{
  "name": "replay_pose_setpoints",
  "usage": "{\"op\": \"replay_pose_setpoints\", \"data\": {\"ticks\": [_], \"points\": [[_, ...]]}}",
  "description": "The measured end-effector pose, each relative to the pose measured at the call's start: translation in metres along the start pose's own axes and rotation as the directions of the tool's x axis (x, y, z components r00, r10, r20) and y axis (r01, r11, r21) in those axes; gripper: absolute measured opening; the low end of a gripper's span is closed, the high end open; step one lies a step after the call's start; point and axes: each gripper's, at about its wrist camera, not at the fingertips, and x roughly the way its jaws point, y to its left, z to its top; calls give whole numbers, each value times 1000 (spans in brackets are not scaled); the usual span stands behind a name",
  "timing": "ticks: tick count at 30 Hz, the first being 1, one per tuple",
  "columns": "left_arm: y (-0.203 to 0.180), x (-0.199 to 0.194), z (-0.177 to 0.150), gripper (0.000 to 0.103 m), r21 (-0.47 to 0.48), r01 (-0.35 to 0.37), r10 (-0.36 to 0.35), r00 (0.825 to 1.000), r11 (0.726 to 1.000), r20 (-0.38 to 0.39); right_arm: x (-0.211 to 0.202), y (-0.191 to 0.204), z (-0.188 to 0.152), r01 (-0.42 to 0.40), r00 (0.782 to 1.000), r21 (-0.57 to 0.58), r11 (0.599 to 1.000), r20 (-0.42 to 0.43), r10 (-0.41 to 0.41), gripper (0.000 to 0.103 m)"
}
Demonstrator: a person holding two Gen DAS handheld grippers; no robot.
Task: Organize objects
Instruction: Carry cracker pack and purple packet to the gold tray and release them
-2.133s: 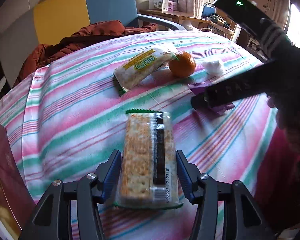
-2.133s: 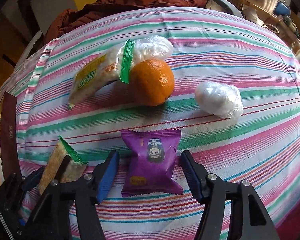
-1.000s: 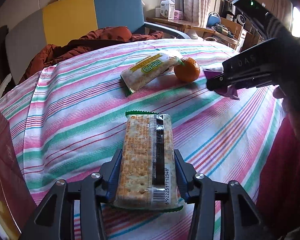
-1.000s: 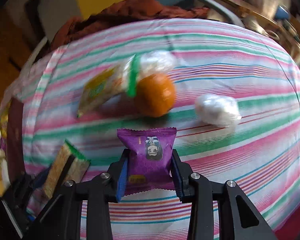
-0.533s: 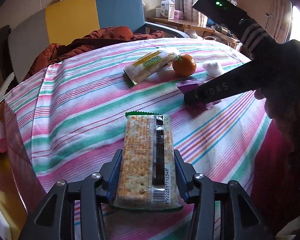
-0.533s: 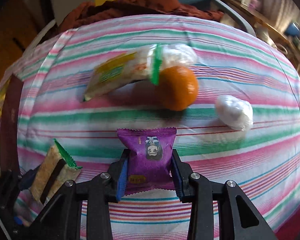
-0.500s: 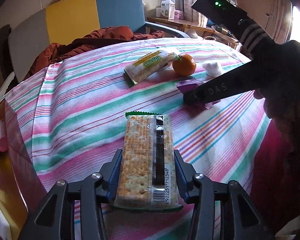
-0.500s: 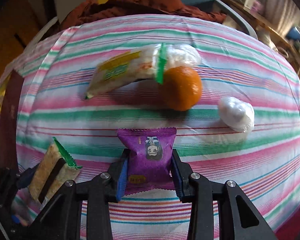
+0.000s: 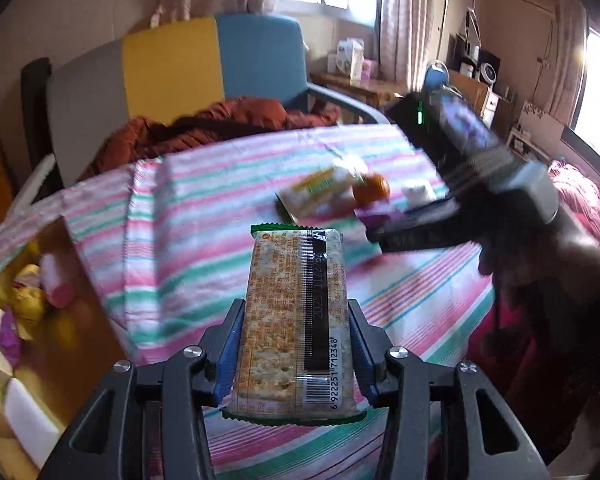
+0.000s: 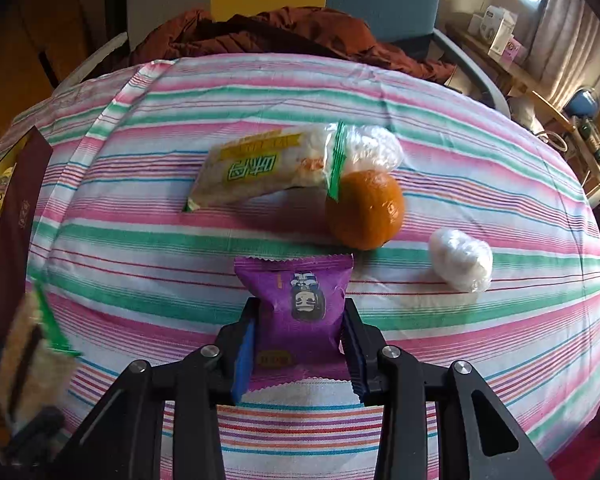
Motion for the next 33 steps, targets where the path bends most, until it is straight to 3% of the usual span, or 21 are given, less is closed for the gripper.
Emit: {"op": "replay_pose_setpoints", "data": {"ticks": [5,14,27,33], "points": [[16,-30,4,48,-27,-55,56,997,998,53,-3,8,2,26,1000,-20,999,17,-25,39],[45,-59,0,48,-84,-143,151,984,986,98,-26,32,0,-7,999,-52,999,43,10,39],[102,-81,-28,48,-222,-186,207,975,957,77,-81,118,-2,-194,969,-107,975,135,207,40],[158,-111,-50,48,-354,-217,258,963,910,73,-101,170,-4,-272,942,-174,947,154,299,40]]}}
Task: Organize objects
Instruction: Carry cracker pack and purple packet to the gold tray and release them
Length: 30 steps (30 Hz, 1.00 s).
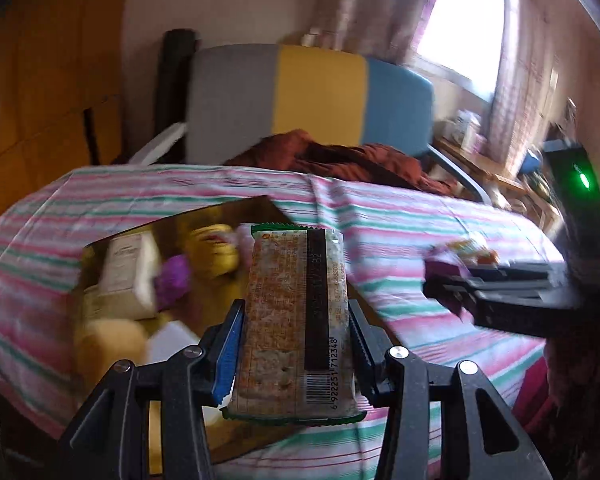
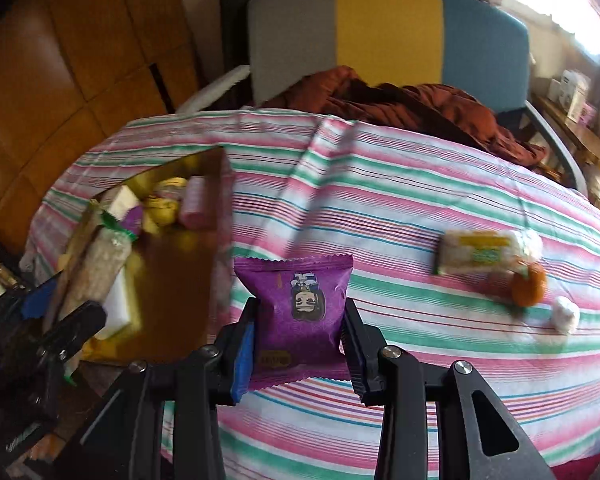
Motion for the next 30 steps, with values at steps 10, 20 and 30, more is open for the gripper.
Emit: {"op": "replay_pose_setpoints", "data": {"ticks": [10,20,30], "points": [[96,-25,-14,48,-192,-129,130,992,973,-7,16,76,2,-123,992,-104,987,-24,121,40],[101,-3,-7,48,-255,-38,27,999,966,-44,40,113,1,-165,985,-169,972,-74,155,41],[69,38,17,48,-216,38,-57,995,976,-81,50,104,7,-138,989,-144,980,-66,130,40]]}}
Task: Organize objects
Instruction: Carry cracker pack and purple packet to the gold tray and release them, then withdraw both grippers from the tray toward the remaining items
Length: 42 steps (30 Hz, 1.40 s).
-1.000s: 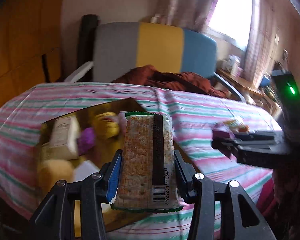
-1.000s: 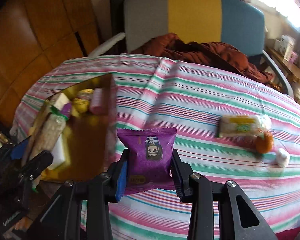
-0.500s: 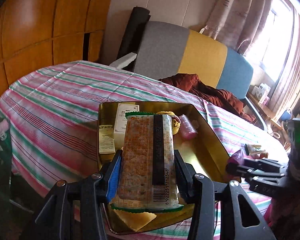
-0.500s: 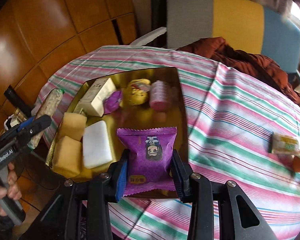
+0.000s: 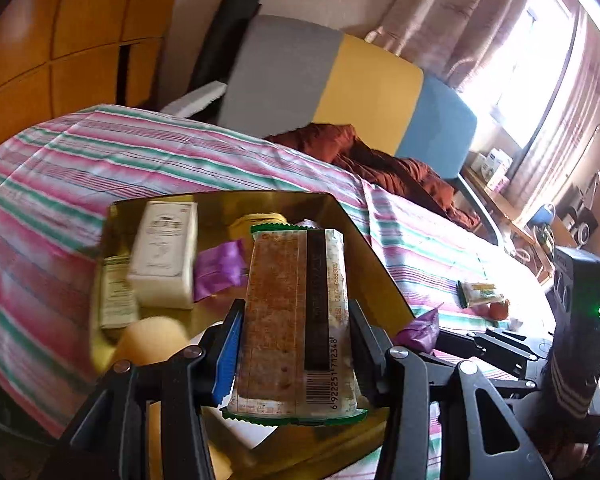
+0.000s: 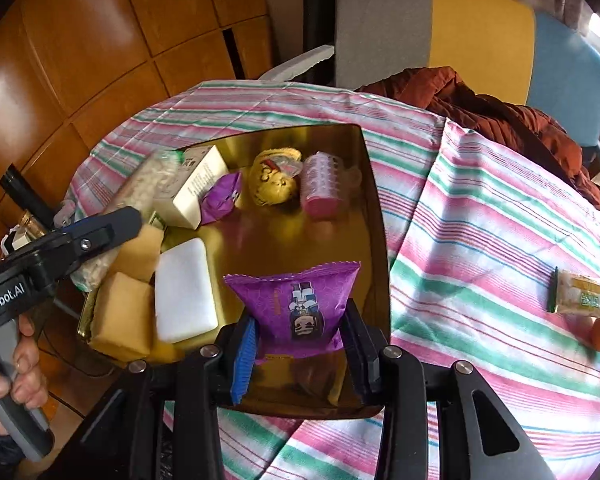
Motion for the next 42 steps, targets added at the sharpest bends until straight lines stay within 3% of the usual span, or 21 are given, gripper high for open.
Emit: {"op": "replay_pose_setpoints", "data": {"ticks": [6,9,14,19,26,28,42], "points": [[-3,39,11,50,-81,12,-18,997,997,-69,10,-7,15,27,1000,1,1000,11,-27,40],[-1,45,11,50,-116,17,-24,998,993,-62,17,-13,29,45,999,25,999,29,-46,44],[1,47,3,50,-95,-10,1,996,995,-91,23,-27,39,67,996,84,994,48,-71,64],[-6,34,-13,50,-11,-73,72,995,997,-72,22,-32,28,61,997,105,993,39,-66,67],[-12,11,-30,50,66,-149,151,988,987,-21,13,-27,10,69,996,113,991,48,-75,98],[-12,7,-32,50,65,-154,155,988,986,-17,9,-23,6,86,994,102,991,60,-93,103],[-8,-14,-47,50,67,-184,184,983,981,15,-15,-1,-11,224,968,40,974,109,-228,103]]}}
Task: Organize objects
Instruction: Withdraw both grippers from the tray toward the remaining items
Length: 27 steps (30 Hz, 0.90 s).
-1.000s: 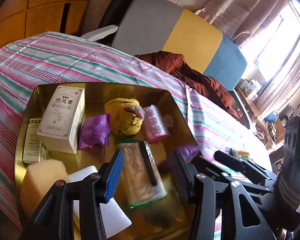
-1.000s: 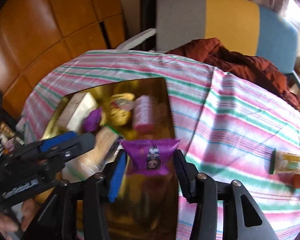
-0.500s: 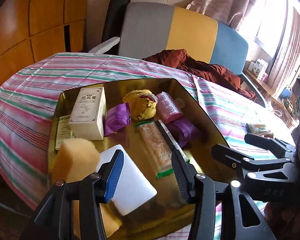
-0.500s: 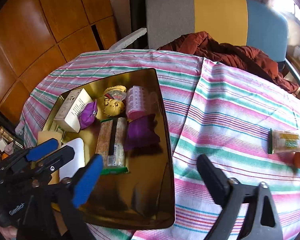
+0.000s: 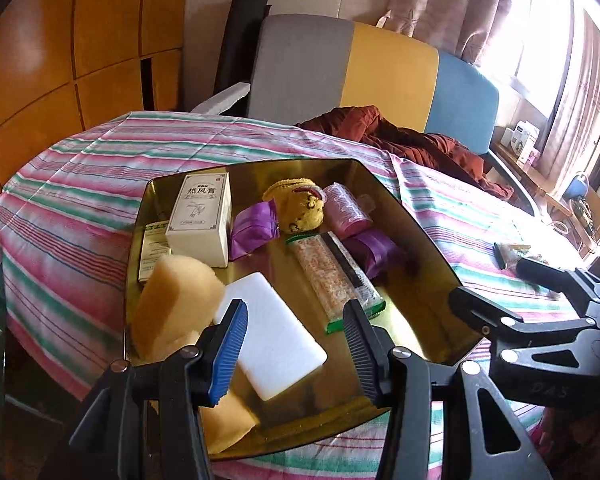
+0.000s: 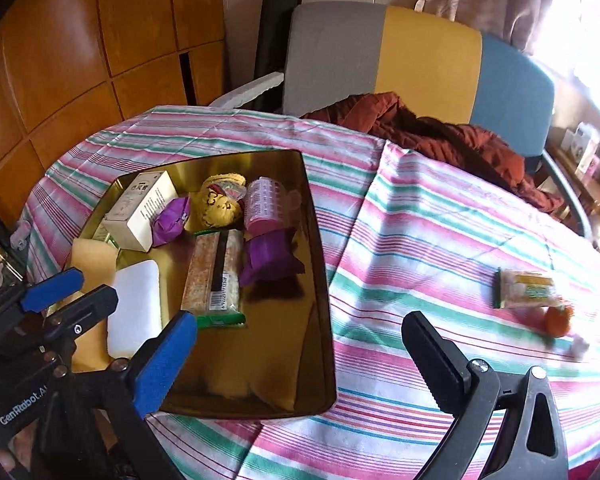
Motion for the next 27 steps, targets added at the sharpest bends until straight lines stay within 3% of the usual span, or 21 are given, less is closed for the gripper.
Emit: {"op": "replay_pose_setpoints", "data": {"ticks": [15,27], "points": [[-19,-10,-2,50,53,16,-16,1000,998,8,-25,2,-11,92,994,-60,994,61,-89,103],[-51,-13,0,50,156,23,-26,1000,988,18,-24,-45,-24,153,988,10,988,26,-153,103]]}}
